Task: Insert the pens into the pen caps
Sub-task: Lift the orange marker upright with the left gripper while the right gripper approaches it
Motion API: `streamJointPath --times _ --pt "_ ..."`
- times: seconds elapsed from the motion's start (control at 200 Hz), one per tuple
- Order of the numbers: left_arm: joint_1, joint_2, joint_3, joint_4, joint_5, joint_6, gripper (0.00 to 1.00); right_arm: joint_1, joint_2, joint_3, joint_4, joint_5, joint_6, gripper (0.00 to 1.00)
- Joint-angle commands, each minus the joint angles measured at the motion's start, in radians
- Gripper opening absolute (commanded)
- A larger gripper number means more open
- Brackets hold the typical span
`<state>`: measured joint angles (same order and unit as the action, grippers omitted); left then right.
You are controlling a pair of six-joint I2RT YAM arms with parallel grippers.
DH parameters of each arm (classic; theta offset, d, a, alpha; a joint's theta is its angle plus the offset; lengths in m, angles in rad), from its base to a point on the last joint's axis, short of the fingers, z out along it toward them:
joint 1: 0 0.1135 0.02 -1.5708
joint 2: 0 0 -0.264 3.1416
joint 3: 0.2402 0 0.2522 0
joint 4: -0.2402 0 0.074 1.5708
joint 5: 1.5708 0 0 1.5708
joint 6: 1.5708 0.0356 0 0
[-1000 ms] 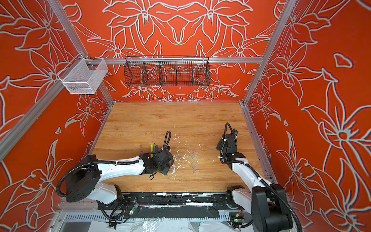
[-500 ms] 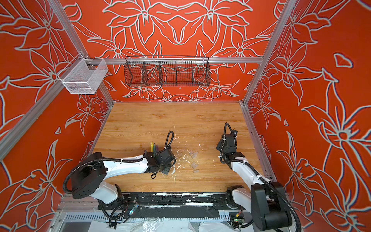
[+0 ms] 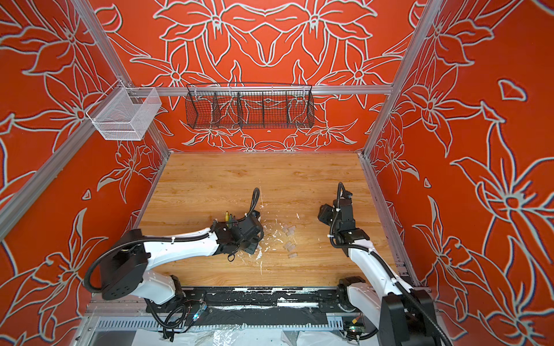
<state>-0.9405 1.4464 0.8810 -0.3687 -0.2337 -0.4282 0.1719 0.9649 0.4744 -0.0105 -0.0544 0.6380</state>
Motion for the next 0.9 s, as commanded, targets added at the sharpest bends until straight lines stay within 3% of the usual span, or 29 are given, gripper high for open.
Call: streamJointPath --times 0.0,0.225,0.335,0.435,0.626,0.896 --pt "0.006 -0.134 0.042 0.097 0.026 0.108 0.0 0.071 -0.055 0.015 0.036 -0.152 0.092 0.52" --pt "0.039 -0.303 0.013 0.248 0.035 0.279 0.0 0.212 -0.132 -0.081 0.372 -0.279 0.175 0.59" --pt "0.066 -0.391 -0.089 0.349 0.116 0.296 0.0 0.264 -0.129 -0.115 0.536 -0.323 0.221 0.6" --pt "0.066 -0.447 -0.193 0.421 0.204 0.332 0.0 0.323 -0.121 -0.1 0.562 -0.332 0.218 0.6" --pt "0.066 -0.522 -0.27 0.444 0.248 0.358 0.0 0.439 -0.073 -0.084 0.606 -0.271 0.189 0.59" --pt "0.065 -0.517 -0.258 0.432 0.317 0.365 0.0 0.553 0.089 -0.026 0.695 -0.241 0.188 0.51"
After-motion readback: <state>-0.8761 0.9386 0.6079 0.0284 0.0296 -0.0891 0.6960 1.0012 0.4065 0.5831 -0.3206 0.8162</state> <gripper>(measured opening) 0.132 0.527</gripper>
